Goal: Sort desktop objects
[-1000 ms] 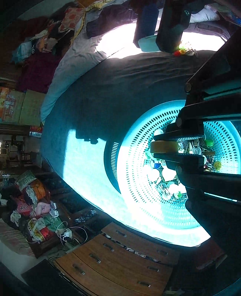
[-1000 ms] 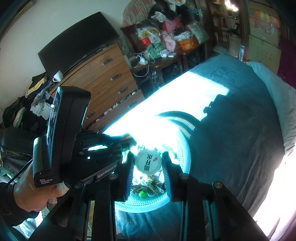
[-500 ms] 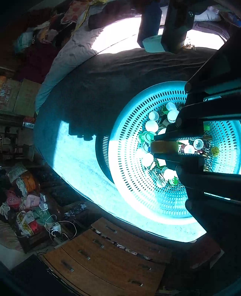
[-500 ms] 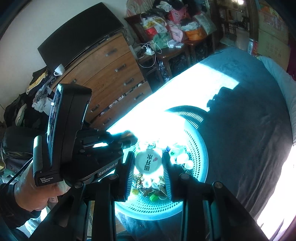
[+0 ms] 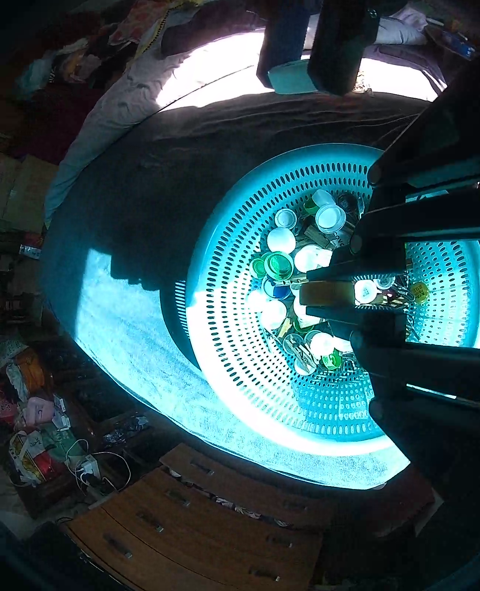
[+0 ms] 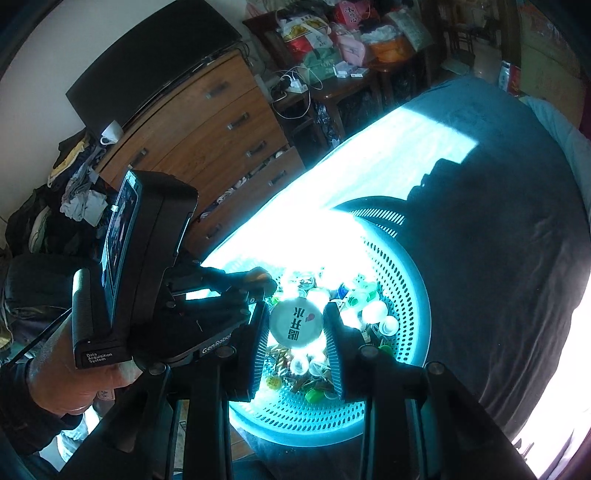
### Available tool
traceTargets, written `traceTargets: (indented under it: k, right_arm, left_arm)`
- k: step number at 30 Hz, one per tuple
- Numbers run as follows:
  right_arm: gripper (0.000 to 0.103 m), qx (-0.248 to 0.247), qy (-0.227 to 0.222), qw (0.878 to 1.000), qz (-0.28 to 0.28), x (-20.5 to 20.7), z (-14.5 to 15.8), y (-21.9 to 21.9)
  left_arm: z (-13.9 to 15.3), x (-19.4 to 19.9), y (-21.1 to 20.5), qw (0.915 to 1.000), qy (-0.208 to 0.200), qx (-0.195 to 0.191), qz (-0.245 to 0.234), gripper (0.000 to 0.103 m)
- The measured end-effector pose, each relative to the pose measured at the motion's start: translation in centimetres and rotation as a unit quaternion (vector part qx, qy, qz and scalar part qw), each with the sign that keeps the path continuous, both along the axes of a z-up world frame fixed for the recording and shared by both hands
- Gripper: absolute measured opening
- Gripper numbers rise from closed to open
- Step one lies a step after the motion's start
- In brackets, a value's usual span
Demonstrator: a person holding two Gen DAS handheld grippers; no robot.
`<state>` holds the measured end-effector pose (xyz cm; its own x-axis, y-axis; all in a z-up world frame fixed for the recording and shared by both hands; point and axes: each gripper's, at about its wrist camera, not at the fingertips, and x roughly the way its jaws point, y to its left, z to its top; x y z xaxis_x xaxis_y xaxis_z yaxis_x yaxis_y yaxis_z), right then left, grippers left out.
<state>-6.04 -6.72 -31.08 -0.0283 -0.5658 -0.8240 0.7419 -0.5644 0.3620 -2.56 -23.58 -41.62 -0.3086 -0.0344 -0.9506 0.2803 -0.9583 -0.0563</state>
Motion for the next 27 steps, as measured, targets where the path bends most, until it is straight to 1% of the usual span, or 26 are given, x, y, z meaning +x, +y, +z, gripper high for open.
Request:
traceTargets:
  k: [13, 14, 15, 16, 17, 18, 19, 21, 22, 23, 24, 25, 27]
  right_arm:
    - [0.03, 0.007, -0.006, 1.0, 0.001, -1.0, -1.1, -0.8]
    - [0.031, 0.008, -0.005, 1.0, 0.0, -1.1, -1.2, -0.8]
    - [0.041, 0.011, -0.001, 1.0, -0.001, -1.2, -1.3, -0.8]
    - [0.05, 0.012, 0.001, 1.0, -0.003, -1.3, -1.3, -0.8]
    - [0.063, 0.012, 0.005, 1.0, -0.005, -1.3, -1.3, -0.8]
    - [0.063, 0.011, 0.008, 1.0, -0.006, -1.4, -1.2, -0.7]
    - [0.063, 0.01, 0.008, 1.0, -0.007, -1.5, -1.1, -0.7]
    - [0.063, 0.01, 0.011, 1.0, -0.008, -1.8, -1.0, -0.6]
    - [0.063, 0.009, 0.012, 1.0, -0.008, -1.9, -0.9, -0.5]
    - [0.063, 0.009, 0.013, 1.0, -0.008, -1.9, -0.8, -0.5]
    - [0.063, 0.009, 0.015, 1.0, -0.009, -2.0, -0.7, -0.4]
    - [0.063, 0.008, 0.016, 1.0, -0.011, -2.0, -0.6, -0.3]
    - [0.063, 0.005, 0.018, 1.0, -0.011, -2.0, -0.3, 0.2]
  left_arm:
    - [-0.8, -1.3, -0.7, 1.0, -0.008, 0.003, -0.001, 0.011]
    - [-1.1, -1.4, -0.7, 0.9999, -0.013, 0.005, -0.002, 0.013]
    - [-1.3, -1.3, -0.6, 0.9998, -0.018, 0.005, -0.002, 0.02]
    - [-1.6, -1.2, -0.6, 0.9998, -0.021, 0.005, 0.0, 0.025]
    - [-1.8, -1.2, -0.7, 0.9997, -0.022, 0.005, 0.002, 0.028]
    - [-2.0, -1.2, -0.7, 0.9997, -0.022, 0.006, 0.003, 0.035]
    - [-2.0, -1.2, -0.8, 0.9997, -0.022, 0.007, 0.005, 0.038]
    - [-2.0, -1.2, -0.8, 0.9997, -0.021, 0.007, 0.01, 0.038]
    - [-2.0, -1.3, -0.8, 0.9997, -0.02, 0.007, 0.011, 0.042]
    - [-2.0, -1.4, -0.8, 0.9997, -0.018, 0.007, 0.012, 0.046]
    - [-1.9, -1.5, -0.8, 0.9998, -0.016, 0.008, 0.012, 0.056]
    - [-1.7, -1.6, -0.7, 0.9998, -0.013, 0.011, 0.011, 0.059]
    - [-0.8, -1.7, -0.6, 0.9997, -0.003, 0.022, 0.01, 0.059]
